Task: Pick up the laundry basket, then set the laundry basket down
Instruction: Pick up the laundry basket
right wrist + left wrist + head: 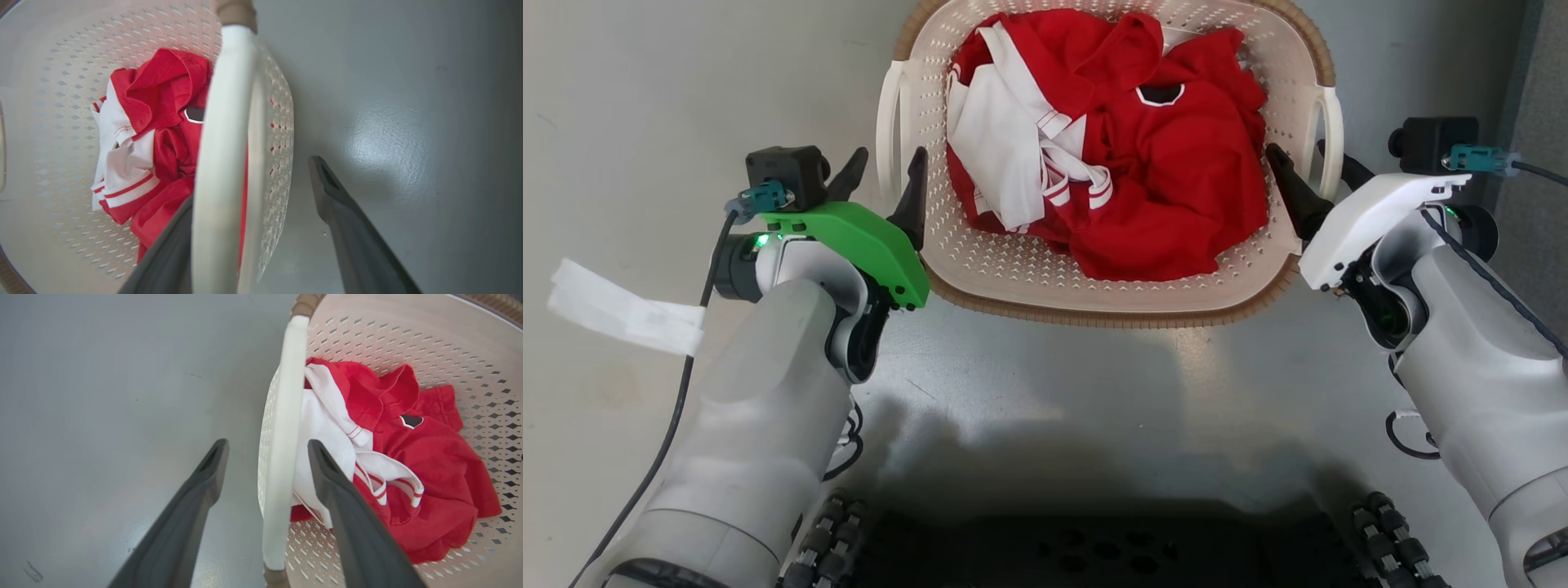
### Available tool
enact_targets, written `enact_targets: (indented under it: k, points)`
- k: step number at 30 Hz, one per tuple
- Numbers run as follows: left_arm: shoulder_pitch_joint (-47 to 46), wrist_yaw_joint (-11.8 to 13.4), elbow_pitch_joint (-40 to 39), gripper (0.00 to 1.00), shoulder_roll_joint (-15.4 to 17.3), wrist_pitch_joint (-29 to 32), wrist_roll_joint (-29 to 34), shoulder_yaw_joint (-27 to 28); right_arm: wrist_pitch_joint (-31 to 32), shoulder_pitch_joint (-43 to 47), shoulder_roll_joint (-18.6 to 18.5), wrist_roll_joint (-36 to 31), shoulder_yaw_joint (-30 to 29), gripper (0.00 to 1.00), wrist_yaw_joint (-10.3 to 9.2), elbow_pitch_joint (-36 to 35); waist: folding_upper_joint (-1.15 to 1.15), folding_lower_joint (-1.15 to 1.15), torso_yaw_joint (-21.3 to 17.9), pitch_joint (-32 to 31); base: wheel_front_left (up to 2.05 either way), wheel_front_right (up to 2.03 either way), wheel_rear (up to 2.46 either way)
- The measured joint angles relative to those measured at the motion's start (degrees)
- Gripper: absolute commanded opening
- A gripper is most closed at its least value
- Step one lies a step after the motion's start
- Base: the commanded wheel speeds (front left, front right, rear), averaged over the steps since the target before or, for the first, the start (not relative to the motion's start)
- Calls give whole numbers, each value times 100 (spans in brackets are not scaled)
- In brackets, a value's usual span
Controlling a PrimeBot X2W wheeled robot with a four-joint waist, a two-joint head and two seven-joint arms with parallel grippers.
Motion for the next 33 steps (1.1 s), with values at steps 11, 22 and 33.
enact_targets:
  k: [11,22,33]
  points:
    - [-243,-76,237,0,-5,-18,-315,-319,-77,-229,-56,223,276,21,1,105,0,0,21,81,0,0,0]
    - [-297,-177,453,0,-75,-108,-589,-671,-271,-344,-64,428,532,0,-59,319,0,0,23,-55,0,0,0]
    - [-277,-247,749,0,-81,-120,-929,-914,-320,-344,-38,732,855,0,-59,534,0,0,-13,-441,0,0,0]
